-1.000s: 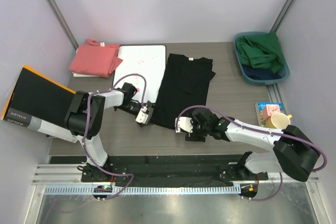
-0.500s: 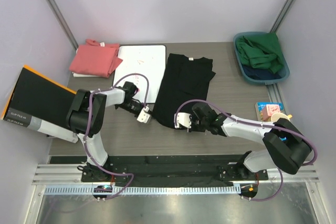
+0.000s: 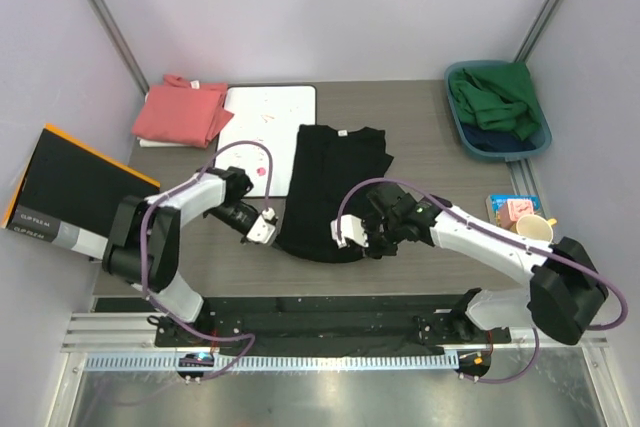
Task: Fold and stack the t-shirts
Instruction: Fold the long partially folded tshirt into a neat square
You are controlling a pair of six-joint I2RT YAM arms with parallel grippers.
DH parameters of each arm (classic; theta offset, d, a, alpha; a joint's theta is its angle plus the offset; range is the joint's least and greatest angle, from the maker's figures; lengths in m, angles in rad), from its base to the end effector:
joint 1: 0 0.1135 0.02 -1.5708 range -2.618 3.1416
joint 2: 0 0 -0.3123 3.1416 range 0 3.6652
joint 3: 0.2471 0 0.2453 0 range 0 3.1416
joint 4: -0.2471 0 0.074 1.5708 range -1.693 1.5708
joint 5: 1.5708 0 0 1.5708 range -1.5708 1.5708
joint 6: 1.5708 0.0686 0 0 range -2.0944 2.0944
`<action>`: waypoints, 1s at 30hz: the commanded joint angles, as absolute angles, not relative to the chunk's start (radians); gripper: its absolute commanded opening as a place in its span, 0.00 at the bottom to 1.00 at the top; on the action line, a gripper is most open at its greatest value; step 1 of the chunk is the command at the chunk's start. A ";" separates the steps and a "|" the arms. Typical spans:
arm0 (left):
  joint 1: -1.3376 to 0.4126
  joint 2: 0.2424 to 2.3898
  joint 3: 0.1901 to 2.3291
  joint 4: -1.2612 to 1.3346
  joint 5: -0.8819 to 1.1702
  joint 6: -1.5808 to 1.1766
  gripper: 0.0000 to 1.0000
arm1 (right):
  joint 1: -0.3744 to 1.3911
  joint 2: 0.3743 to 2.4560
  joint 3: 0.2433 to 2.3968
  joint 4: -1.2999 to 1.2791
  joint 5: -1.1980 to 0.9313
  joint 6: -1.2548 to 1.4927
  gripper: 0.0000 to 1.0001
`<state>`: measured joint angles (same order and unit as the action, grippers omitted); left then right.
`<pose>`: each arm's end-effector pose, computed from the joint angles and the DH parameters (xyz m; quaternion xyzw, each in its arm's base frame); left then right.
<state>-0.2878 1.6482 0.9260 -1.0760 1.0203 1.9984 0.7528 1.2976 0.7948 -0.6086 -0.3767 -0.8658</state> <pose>0.2111 -0.1235 0.2056 0.7660 0.4100 -0.3930 0.3012 0.1536 0.1785 0.2287 -0.7217 0.6291 0.1694 0.2336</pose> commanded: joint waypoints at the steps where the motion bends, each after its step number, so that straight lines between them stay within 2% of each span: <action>1: -0.290 1.508 0.879 -1.346 1.078 2.611 0.00 | 0.770 1.227 0.882 -0.935 -0.468 -0.926 0.01; 5: -0.311 1.393 0.832 -1.454 1.100 2.614 0.00 | 0.799 1.183 0.926 -1.049 -0.501 -0.928 0.01; 16: -0.353 1.059 0.695 -1.623 1.138 2.612 0.00 | 0.891 1.140 0.986 -1.144 -0.572 -0.885 0.01; 21: -0.353 1.008 0.698 -1.465 1.149 2.443 0.00 | 0.894 1.158 1.006 -1.097 -0.468 -0.913 0.01; 23: -0.351 1.014 0.719 -1.317 1.154 2.355 0.00 | 0.888 1.175 1.031 -1.077 -0.388 -0.940 0.01; 26: -0.350 1.041 0.750 -1.079 1.144 2.171 0.00 | 0.877 1.198 1.072 -1.048 -0.284 -0.980 0.01; 30: -0.331 1.118 0.802 -0.934 1.123 2.118 0.00 | 0.841 1.224 1.129 -1.013 -0.212 -1.017 0.01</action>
<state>-0.3519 1.0679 0.7269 -1.1236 1.1210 1.9976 0.8749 1.2076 1.0542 -1.0119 -0.3706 -0.9623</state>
